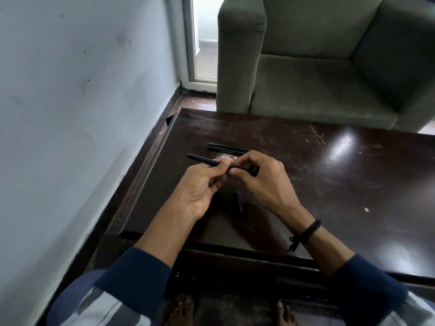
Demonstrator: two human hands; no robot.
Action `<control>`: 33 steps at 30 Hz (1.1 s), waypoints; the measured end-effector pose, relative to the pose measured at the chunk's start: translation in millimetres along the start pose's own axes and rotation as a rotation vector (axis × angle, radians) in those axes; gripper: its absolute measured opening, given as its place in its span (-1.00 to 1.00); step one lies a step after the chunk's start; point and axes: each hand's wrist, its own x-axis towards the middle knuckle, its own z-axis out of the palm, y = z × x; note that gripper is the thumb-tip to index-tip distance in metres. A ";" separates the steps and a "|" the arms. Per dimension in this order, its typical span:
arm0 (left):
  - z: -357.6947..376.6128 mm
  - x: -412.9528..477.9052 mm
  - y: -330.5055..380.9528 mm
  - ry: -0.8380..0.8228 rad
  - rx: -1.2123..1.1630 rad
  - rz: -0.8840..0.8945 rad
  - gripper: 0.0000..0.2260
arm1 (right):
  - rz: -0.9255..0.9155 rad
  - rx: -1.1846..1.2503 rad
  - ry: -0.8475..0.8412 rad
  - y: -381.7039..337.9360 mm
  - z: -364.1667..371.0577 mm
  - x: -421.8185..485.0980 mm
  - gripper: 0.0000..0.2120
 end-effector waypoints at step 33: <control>-2.2 2.4 2.1 -0.020 0.011 0.039 -0.87 | 0.046 -0.010 -0.009 -1.8 -7.0 2.9 -0.82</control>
